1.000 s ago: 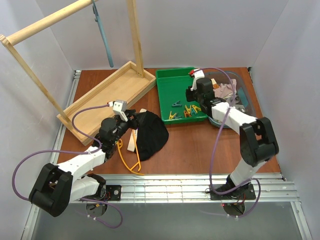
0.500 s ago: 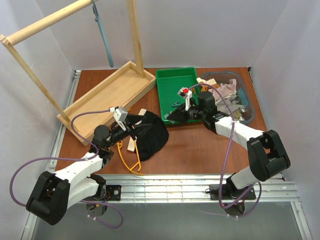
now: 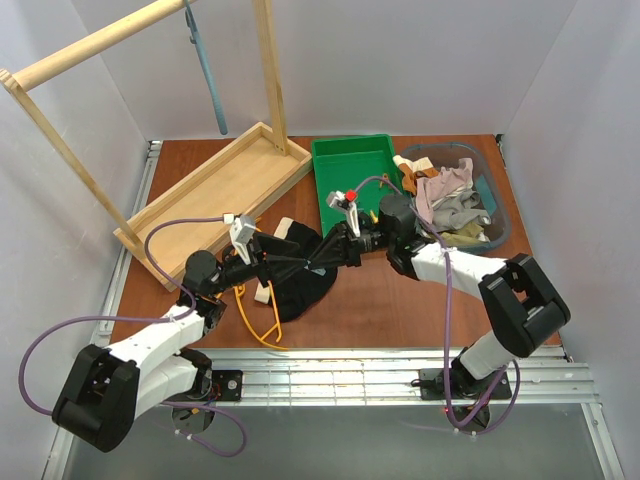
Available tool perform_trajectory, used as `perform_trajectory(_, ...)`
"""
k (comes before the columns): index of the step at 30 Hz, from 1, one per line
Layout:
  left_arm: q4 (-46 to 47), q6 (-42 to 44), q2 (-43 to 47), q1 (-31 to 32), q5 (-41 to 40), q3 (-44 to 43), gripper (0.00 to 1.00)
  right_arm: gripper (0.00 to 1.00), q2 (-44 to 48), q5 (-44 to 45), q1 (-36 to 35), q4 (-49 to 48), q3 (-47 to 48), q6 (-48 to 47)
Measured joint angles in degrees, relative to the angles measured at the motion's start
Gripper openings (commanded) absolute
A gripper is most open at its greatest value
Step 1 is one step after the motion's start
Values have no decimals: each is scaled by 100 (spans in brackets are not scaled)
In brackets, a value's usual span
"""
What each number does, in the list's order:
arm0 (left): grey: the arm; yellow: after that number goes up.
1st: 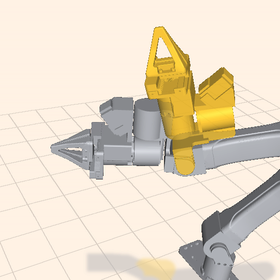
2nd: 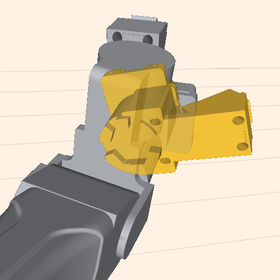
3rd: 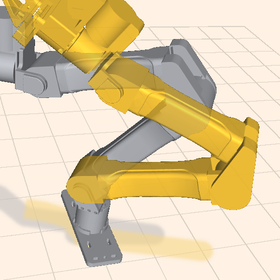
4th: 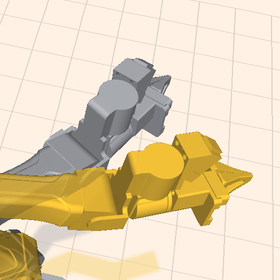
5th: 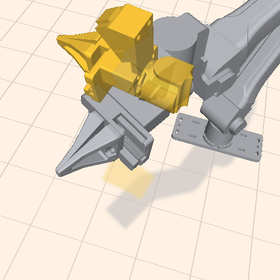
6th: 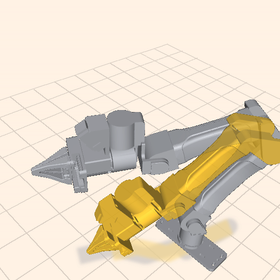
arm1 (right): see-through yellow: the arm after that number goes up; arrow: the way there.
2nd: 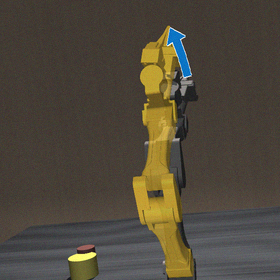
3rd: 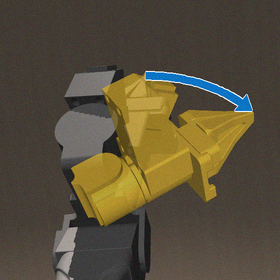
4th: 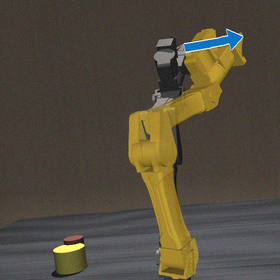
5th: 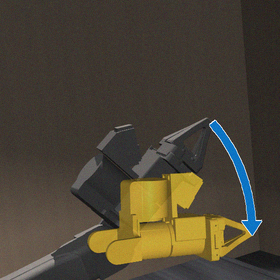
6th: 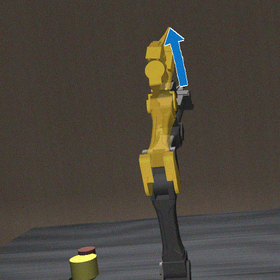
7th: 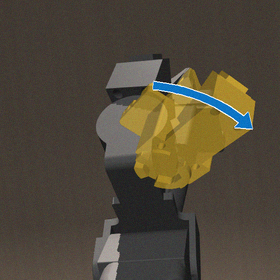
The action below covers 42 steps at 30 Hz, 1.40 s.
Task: Clip the underwear to the hanger
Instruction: Open the clamp.
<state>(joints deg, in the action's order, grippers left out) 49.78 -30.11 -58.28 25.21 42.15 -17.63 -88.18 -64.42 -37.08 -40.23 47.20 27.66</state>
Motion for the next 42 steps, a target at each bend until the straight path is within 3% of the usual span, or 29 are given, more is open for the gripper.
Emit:
perform_trajectory(10, 160, -339, -282, -2, 146, 0, 62, 13, -413, -236, -181, -444, 70, 402)
perform_trajectory(22, 85, -457, -310, -2, 151, 0, 47, 13, -483, -264, -162, -503, 267, 411)
perform_trajectory(35, -15, -551, -210, 4, 181, -7, 4, 13, -498, -138, -81, -494, 278, 376)
perform_trajectory(39, 0, -553, -216, 2, 186, -9, 0, 16, -498, -151, -76, -494, 275, 372)
perform_trajectory(42, 20, -579, -227, 2, 188, -9, 0, 29, -496, -157, -74, -492, 278, 376)
